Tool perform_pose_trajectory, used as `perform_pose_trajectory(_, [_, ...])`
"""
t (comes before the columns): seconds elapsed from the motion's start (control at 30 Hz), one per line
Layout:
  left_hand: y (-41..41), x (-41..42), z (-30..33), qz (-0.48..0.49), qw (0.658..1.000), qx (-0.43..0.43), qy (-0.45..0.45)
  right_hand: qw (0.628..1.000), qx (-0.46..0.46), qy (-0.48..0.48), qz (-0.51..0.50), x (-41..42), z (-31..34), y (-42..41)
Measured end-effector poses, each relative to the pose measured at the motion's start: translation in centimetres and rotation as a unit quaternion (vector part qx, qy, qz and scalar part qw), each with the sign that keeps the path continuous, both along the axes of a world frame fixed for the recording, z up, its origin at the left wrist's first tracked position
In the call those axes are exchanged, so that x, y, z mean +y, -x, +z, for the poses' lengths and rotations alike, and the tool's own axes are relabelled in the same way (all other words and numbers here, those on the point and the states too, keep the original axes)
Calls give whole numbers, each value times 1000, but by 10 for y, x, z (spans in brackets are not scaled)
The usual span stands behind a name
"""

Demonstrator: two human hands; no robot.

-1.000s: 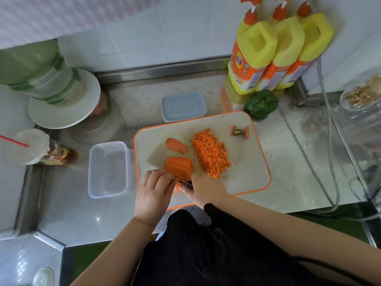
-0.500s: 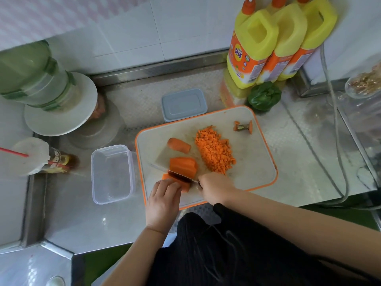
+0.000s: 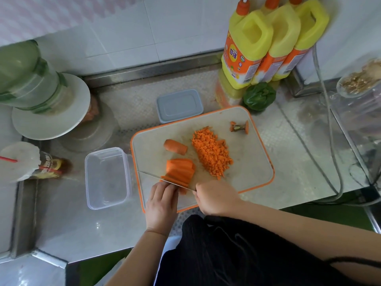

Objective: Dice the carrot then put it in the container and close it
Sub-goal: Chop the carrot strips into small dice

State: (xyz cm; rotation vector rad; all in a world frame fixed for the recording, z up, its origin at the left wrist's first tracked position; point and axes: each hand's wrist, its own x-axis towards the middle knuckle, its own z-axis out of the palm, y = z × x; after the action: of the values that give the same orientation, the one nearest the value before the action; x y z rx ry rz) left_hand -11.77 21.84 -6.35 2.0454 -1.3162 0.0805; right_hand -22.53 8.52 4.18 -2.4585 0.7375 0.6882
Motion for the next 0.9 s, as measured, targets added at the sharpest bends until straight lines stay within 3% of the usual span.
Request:
perform_pose_trajectory(0.57, [3, -1, -6, 19, 999, 21, 29, 999, 26, 29, 25, 2, 9, -14])
perform_pose_trajectory(0.73, [3, -2, -7, 14, 999, 26, 30, 995, 100, -23, -19, -7, -11, -12])
perform_pose_trajectory(0.9, [2, 0, -9, 15, 999, 33, 31, 996, 74, -36, -34, -11, -15, -13])
